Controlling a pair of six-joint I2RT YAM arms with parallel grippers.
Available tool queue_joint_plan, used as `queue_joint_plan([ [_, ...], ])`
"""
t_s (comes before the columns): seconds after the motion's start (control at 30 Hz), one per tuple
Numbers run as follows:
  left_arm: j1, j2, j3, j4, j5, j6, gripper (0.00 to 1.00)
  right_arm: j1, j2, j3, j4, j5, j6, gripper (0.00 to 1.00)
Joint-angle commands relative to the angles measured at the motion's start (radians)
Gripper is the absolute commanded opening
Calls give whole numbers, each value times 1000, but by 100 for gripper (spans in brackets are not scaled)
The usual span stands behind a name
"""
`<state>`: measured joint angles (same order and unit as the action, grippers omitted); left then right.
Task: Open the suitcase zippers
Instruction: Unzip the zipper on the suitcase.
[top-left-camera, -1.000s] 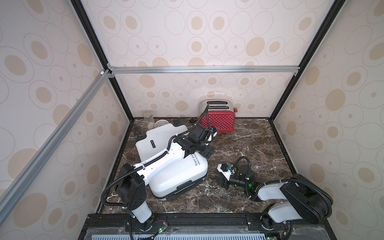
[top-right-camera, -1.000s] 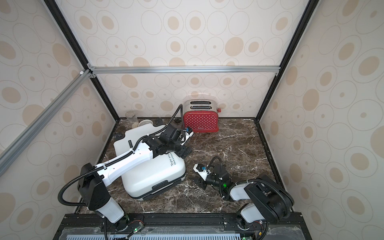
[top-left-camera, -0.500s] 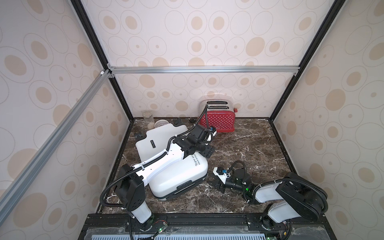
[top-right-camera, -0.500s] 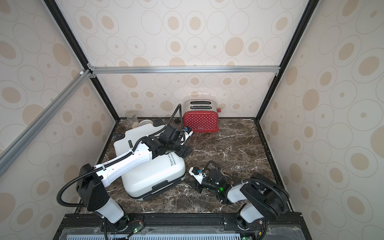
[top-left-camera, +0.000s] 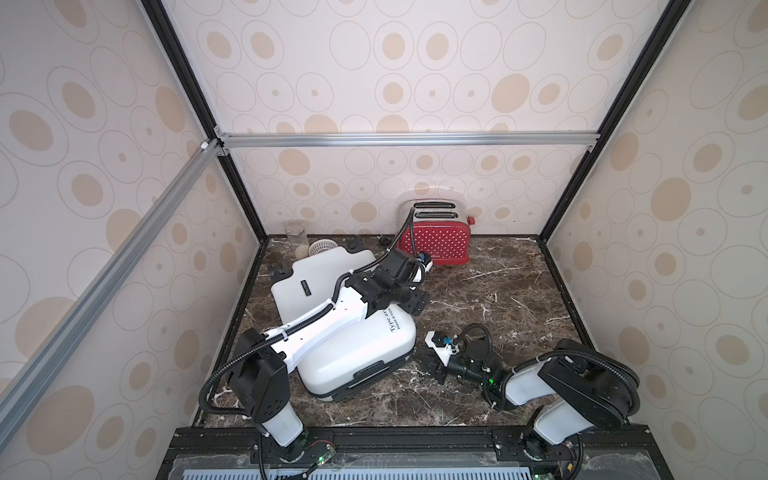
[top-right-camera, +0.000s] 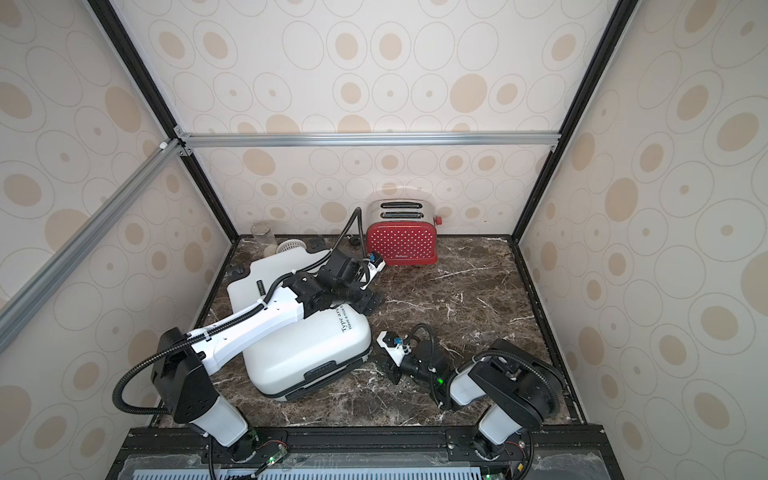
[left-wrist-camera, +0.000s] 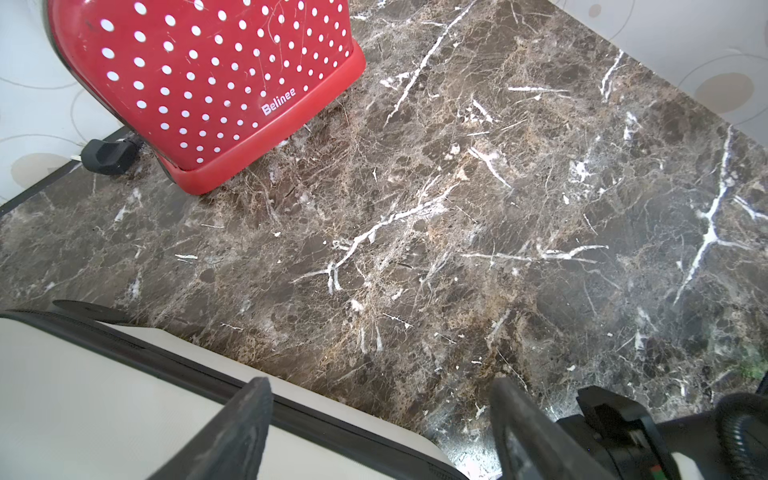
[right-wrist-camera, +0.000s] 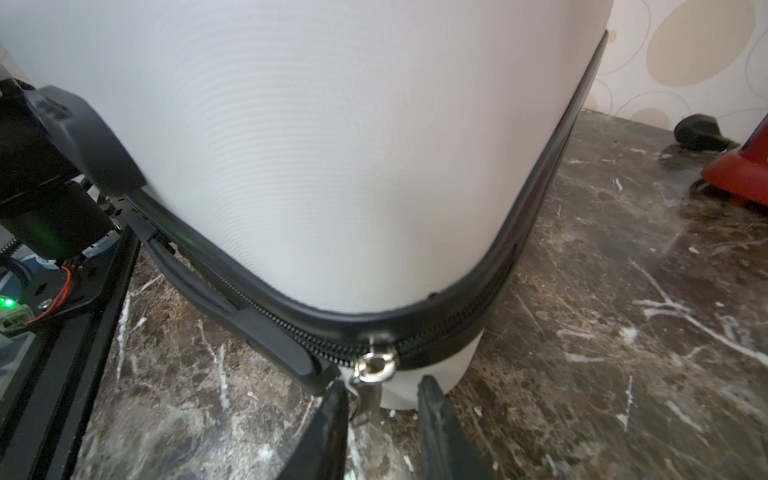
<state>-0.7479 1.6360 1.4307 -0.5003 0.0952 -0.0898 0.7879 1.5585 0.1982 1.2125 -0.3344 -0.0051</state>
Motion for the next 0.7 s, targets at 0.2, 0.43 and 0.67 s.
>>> queue_joint_plan([
  [0.2,10,0,-46,-121,17,-39,83,13,-37,-4,10,9,-26,9],
  [0.43,10,-1,-98,-141,37,-32,82,-12,-81,2,-55,73,-47,0],
  [0.67,10,-34,-167,-132,42,-34,82,-124,43,39,139,-38,92,0],
])
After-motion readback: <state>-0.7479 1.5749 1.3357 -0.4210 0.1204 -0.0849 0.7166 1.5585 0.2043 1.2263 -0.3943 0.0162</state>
